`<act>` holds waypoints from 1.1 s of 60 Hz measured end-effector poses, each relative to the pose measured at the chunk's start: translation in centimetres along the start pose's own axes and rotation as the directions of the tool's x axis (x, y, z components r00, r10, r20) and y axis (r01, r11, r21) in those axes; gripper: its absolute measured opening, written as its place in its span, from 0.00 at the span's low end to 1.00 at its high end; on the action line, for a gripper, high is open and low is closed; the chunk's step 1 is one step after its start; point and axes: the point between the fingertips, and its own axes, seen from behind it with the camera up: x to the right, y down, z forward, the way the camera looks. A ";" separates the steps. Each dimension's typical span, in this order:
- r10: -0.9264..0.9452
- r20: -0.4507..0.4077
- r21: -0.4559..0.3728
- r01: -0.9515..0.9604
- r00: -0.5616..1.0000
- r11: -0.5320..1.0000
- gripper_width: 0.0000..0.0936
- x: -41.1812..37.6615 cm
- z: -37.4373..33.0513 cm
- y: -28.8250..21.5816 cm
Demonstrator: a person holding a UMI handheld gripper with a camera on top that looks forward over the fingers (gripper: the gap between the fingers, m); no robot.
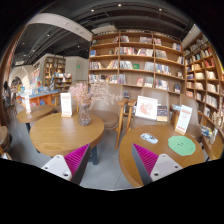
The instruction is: Arrange mouse
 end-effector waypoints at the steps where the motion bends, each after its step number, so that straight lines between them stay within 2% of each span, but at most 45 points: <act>1: -0.003 -0.006 -0.004 0.003 1.000 1.000 0.91 0.2 0.0 0.1; 9: -0.002 -0.071 -0.026 0.000 0.997 1.000 0.91 3.7 0.5 0.2; 22: -0.005 -0.170 -0.048 -0.003 0.986 0.999 0.91 13.0 6.5 1.2; 39: 0.036 -0.267 -0.127 -0.072 0.963 0.989 0.91 20.2 12.3 4.7; 66: 0.055 -0.298 -0.241 -0.131 0.953 0.962 0.91 25.5 22.8 7.5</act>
